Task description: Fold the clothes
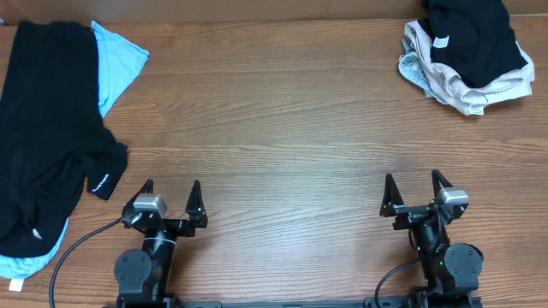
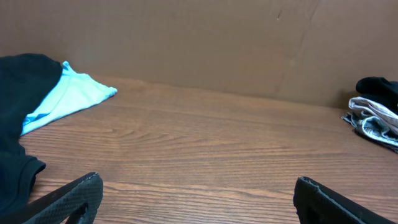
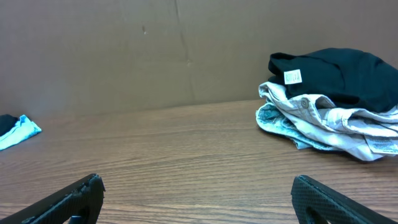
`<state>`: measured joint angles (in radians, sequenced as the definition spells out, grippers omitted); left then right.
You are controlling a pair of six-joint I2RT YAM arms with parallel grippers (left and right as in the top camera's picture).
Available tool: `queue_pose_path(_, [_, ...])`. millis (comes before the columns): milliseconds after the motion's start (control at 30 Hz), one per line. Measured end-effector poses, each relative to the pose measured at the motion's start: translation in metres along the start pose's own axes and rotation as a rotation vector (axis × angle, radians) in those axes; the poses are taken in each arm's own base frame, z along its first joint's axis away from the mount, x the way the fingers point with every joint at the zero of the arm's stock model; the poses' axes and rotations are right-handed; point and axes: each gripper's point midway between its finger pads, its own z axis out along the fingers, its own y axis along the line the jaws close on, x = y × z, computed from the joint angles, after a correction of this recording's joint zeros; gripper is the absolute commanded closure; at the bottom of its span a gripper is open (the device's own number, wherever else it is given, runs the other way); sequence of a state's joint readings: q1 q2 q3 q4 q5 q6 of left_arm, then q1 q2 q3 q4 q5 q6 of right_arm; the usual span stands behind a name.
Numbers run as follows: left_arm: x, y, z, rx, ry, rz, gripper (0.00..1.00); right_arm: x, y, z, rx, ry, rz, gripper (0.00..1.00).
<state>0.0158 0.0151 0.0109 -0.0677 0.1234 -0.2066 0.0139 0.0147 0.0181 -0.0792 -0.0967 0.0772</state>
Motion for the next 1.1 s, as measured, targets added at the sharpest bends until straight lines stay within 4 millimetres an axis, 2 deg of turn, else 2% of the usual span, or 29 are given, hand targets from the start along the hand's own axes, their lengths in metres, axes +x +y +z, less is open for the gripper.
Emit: queue_pose_path(1100, [-0.0002, 0.0007, 0.0, -0.004, -0.001, 0.0, 0.0, -0.0003, -0.0025, 0.0, 0.015, -0.002, 0.0, 0.0])
